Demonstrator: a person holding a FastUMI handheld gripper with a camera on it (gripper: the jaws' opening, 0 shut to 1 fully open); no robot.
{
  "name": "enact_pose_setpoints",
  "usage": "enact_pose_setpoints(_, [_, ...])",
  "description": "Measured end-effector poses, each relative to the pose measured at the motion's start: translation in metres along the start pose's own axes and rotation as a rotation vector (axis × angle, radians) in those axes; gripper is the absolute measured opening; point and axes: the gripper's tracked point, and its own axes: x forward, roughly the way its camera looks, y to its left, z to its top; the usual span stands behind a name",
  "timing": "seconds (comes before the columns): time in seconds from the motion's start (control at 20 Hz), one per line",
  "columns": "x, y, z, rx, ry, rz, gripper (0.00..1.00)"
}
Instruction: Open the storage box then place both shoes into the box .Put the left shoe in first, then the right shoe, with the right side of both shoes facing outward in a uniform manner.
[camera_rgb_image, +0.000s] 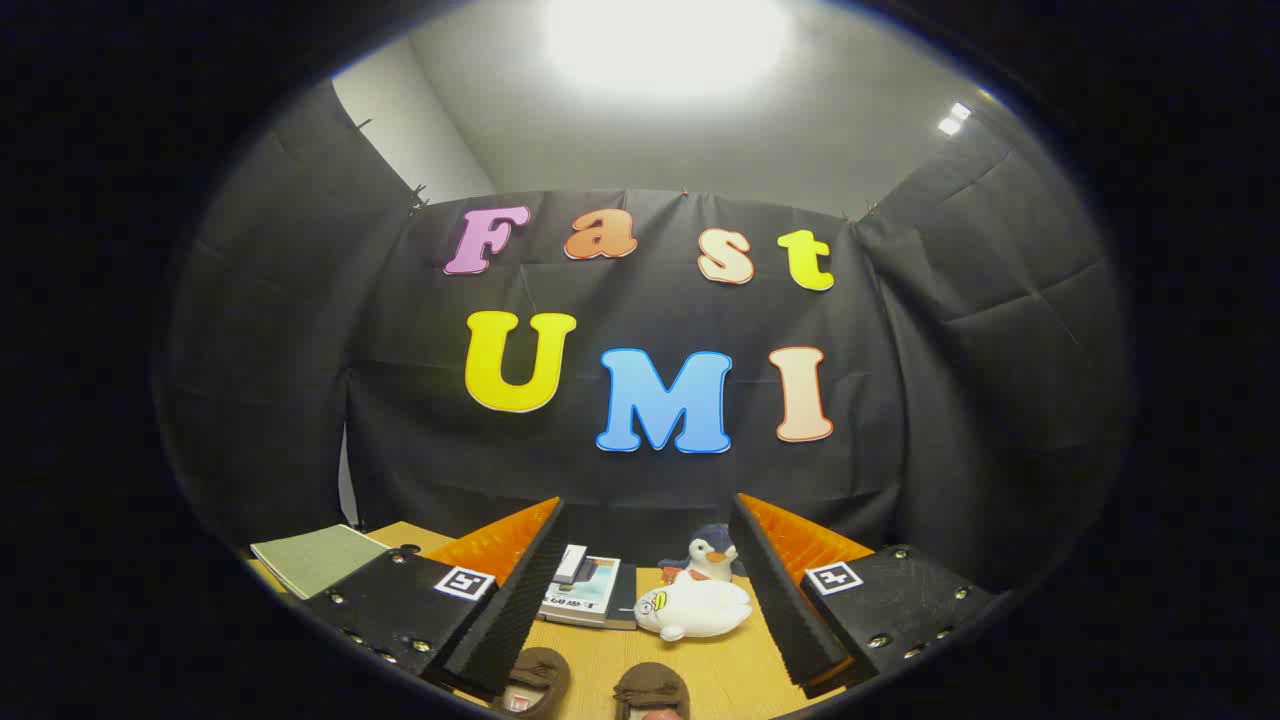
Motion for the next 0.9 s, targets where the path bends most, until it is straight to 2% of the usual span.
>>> enact_pose_setpoints(0.9, [0.0011, 0.002, -0.0105, 0.037, 0.004, 0.015, 0.98])
